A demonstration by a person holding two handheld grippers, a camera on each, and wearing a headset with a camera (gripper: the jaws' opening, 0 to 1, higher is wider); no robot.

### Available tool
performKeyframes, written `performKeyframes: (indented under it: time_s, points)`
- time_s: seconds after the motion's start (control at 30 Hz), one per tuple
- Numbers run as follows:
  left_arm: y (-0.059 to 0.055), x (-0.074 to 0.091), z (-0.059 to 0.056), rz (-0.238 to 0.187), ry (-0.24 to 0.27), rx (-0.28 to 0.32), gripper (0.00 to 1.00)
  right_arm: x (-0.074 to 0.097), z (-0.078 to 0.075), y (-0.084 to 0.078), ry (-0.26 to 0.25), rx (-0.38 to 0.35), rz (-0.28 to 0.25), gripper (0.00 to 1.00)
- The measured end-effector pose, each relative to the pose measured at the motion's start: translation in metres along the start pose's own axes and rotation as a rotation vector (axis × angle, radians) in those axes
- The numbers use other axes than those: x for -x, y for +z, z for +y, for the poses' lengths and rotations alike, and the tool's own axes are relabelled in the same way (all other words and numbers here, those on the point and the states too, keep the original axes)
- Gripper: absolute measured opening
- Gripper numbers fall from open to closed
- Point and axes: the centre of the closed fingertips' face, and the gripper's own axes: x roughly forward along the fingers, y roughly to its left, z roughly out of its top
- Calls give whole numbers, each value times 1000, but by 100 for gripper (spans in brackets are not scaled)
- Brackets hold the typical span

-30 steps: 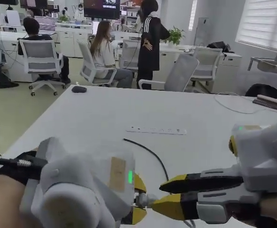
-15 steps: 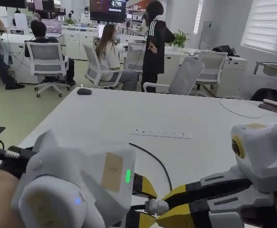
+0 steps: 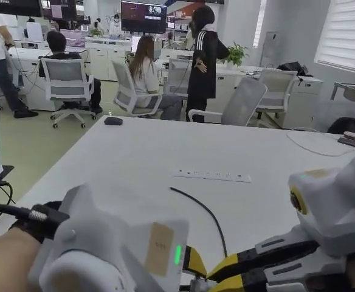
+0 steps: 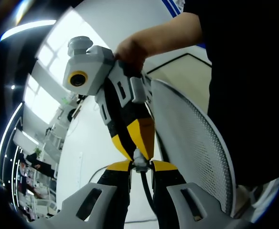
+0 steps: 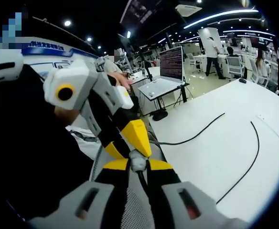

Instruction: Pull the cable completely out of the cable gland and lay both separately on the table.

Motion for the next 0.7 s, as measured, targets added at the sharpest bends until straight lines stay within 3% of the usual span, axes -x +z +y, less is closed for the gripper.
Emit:
performKeyframes:
  time_s: [0.27,0.37,0.53,0.6,0.7]
  points:
    - [-4,0,1,13,-22,18,16,-2,-1,0,-30,21,18,13]
    - [-6,-2,1,8,-34,71,16,-3,-2,-2,-51,48,34,13]
    - [-9,-5,0,9,-62,86,16,-8,-4,-6,-90,68,64,12]
    - [-12,-5,-2,-2,-77,152,16,-9,-5,-7,-113,81,79,12]
    - [-15,-5,1,-9,-72,153,16,-10,-7,-6,-148,103,78,12]
